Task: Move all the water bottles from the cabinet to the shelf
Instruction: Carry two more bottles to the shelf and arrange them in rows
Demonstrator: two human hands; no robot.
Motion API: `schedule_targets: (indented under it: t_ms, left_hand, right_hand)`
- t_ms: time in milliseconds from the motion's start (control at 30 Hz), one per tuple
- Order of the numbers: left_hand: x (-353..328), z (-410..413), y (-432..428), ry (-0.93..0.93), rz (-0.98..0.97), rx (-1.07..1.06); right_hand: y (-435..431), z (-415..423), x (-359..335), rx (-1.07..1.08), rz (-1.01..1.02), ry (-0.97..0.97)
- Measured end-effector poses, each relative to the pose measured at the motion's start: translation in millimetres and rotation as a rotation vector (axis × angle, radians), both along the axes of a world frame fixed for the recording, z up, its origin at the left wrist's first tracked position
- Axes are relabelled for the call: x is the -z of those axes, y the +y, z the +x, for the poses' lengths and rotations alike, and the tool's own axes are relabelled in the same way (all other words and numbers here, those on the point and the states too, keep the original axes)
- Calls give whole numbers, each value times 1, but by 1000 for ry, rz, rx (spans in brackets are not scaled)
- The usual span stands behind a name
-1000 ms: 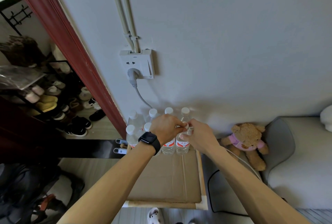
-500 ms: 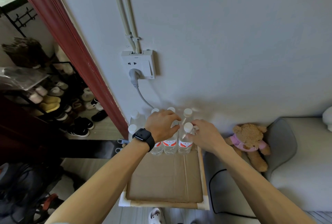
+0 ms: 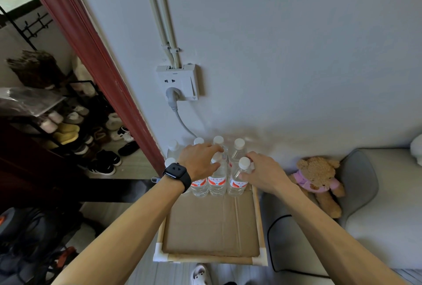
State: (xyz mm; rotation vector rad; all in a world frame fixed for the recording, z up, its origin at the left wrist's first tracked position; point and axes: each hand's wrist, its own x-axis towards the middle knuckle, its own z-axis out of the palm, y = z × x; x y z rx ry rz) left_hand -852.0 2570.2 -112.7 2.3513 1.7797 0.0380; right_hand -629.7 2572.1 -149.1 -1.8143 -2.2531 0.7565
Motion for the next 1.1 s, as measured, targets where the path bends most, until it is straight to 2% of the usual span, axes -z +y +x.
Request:
schedule_targets:
  t_ms: [433, 633, 867, 1100]
  left_hand:
    - [-5, -7, -13, -22, 71, 7]
    - [-18, -16, -31, -34, 115, -34]
    - [-34, -36, -96, -74, 208, -292]
    - [-38, -63, -231, -42, 175, -610]
  right_hand:
    - [-19, 6, -23, 62, -24, 48]
    - [-32, 11, -43, 112, 53, 50]
    - [-50, 13, -75, -66, 239, 103]
    - [-98, -14, -95, -284, 296, 233]
